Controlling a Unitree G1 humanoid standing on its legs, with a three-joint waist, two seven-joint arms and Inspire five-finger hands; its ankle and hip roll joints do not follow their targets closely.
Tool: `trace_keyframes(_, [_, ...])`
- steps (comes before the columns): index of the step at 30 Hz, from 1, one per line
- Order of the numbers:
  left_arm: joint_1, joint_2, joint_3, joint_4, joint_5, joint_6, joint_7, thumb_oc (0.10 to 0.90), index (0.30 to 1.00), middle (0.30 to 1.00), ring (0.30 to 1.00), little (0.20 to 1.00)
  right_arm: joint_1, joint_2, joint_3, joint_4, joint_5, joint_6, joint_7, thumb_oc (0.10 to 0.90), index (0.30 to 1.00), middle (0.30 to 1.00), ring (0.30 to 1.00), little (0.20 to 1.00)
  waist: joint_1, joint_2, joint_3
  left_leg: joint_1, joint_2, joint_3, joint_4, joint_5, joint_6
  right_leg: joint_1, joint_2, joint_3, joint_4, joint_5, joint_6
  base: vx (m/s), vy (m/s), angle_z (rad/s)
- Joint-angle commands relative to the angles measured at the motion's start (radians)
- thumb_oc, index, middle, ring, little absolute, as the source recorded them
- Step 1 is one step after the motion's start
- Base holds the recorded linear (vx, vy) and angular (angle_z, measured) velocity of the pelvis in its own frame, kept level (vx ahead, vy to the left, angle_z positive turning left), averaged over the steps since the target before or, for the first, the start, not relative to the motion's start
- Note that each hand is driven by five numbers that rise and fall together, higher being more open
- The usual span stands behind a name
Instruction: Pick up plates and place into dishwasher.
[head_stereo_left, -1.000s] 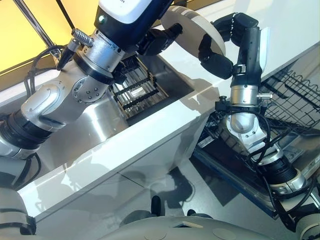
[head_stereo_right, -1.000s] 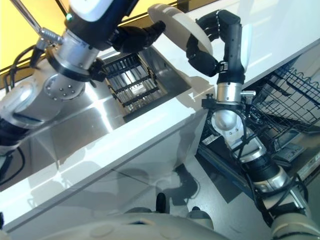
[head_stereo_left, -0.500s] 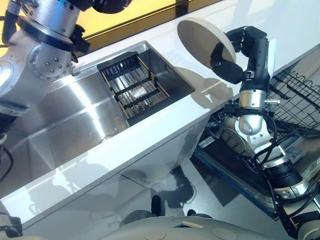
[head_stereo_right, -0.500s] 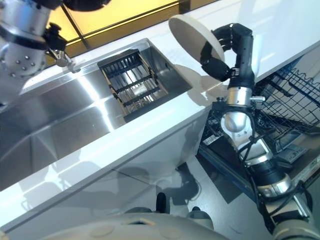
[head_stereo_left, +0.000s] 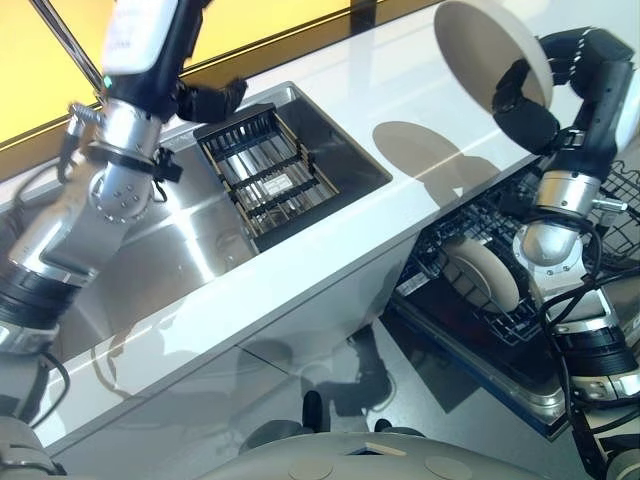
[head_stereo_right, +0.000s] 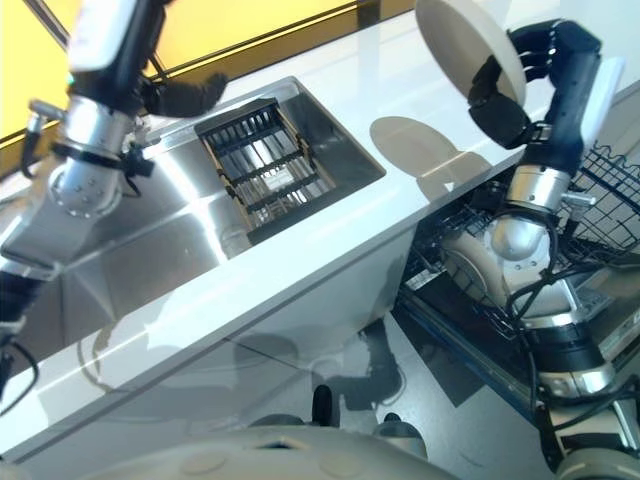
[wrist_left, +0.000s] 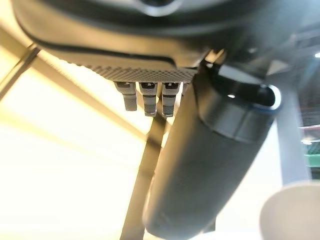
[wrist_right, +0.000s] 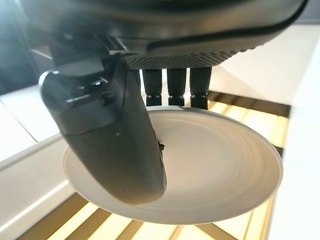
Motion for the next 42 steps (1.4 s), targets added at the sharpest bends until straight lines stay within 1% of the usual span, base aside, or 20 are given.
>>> trace_keyframes(1, [-0.029, -0.023, 0.153, 0.055, 0.014, -0.046, 0.035, 0.8, 0.9, 0.9, 0.9, 0.9, -0.041, -0.087, -0.078, -0.06, -0.091, -0.111, -0.059, 0.1, 0.3, 0.3, 0.3, 0.2, 0.013, -0.038, -0.119, 0.044, -0.023, 0.012, 0.001, -0.086, -0.008, -0.086, 0.035, 0.01, 0.029, 0.098, 0.025, 0.0, 0.0, 0.0])
trace_keyframes(6, [0.025, -0.068, 0.154, 0.084, 0.011, -0.058, 0.017, 0.8, 0.9, 0.9, 0.9, 0.9, -0.033, -0.111, -0.121, -0.058, -0.127, -0.099, -0.089, 0.1, 0.3, 0.3, 0.3, 0.2, 0.008, -0.046, -0.116, 0.049, -0.021, 0.016, 0.001, -0.09, -0.007, -0.084, 0.037, 0.011, 0.03, 0.098, 0.025, 0.0, 0.0, 0.0])
trace_keyframes(9, [0.046, -0.08, 0.155, 0.098, 0.002, -0.061, 0.016, 0.8, 0.9, 0.9, 0.9, 0.9, -0.022, -0.123, -0.144, -0.05, -0.131, -0.092, -0.102, 0.1, 0.3, 0.3, 0.3, 0.2, 0.005, -0.049, -0.113, 0.051, -0.019, 0.021, 0.001, -0.09, -0.007, -0.084, 0.039, 0.013, 0.03, 0.099, 0.024, 0.0, 0.0, 0.0])
trace_keyframes(13, [0.08, -0.099, 0.162, 0.12, -0.002, -0.081, 0.01, 0.8, 0.9, 0.9, 0.9, 0.9, 0.008, -0.137, -0.175, -0.019, -0.144, -0.061, -0.094, 0.1, 0.3, 0.3, 0.3, 0.2, 0.0, -0.053, -0.107, 0.054, -0.016, 0.028, 0.001, -0.093, -0.005, -0.085, 0.04, 0.015, 0.034, 0.097, 0.024, 0.0, 0.0, 0.0])
trace_keyframes(16, [0.116, -0.116, 0.171, 0.125, 0.003, -0.088, 0.011, 0.8, 0.9, 0.9, 0.9, 0.9, 0.048, -0.136, -0.203, 0.012, -0.114, -0.055, -0.089, 0.1, 0.3, 0.3, 0.3, 0.2, -0.004, -0.056, -0.103, 0.054, -0.015, 0.031, 0.001, -0.093, -0.004, -0.086, 0.041, 0.018, 0.034, 0.098, 0.024, 0.0, 0.0, 0.0])
trace_keyframes(22, [0.19, -0.148, 0.202, 0.146, 0.004, -0.112, 0.014, 0.8, 0.9, 0.9, 0.9, 0.9, 0.146, -0.11, -0.261, 0.059, -0.102, -0.074, -0.076, 0.1, 0.3, 0.3, 0.3, 0.2, -0.016, -0.058, -0.095, 0.058, -0.01, 0.041, 0.001, -0.095, -0.003, -0.088, 0.043, 0.029, 0.037, 0.098, 0.025, 0.0, -0.001, -0.01])
trace_keyframes(26, [0.226, -0.174, 0.201, 0.158, 0.016, -0.114, 0.015, 0.8, 0.9, 0.9, 0.9, 0.9, 0.187, -0.095, -0.281, 0.075, -0.101, -0.076, -0.063, 0.1, 0.3, 0.3, 0.3, 0.2, -0.022, -0.058, -0.089, 0.062, -0.009, 0.046, 0.001, -0.097, 0.0, -0.088, 0.045, 0.036, 0.039, 0.098, 0.024, -0.01, -0.001, -0.09])
trace_keyframes(36, [0.296, -0.24, 0.191, 0.198, 0.009, -0.114, 0.01, 0.8, 0.9, 0.9, 0.9, 0.9, 0.258, -0.068, -0.295, 0.105, -0.098, -0.059, -0.02, 0.1, 0.3, 0.3, 0.3, 0.2, -0.031, -0.061, -0.072, 0.066, -0.006, 0.057, 0.001, -0.1, 0.005, -0.095, 0.046, 0.046, 0.05, 0.097, 0.025, -0.01, 0.003, -0.04])
trace_keyframes(42, [0.331, -0.271, 0.185, 0.212, 0.018, -0.106, 0.002, 0.8, 0.9, 0.9, 0.9, 0.9, 0.276, -0.049, -0.298, 0.119, -0.107, -0.046, -0.019, 0.1, 0.3, 0.3, 0.3, 0.2, -0.032, -0.064, -0.061, 0.068, -0.002, 0.062, 0.001, -0.101, 0.006, -0.098, 0.047, 0.047, 0.057, 0.096, 0.025, 0.0, -0.008, -0.05])
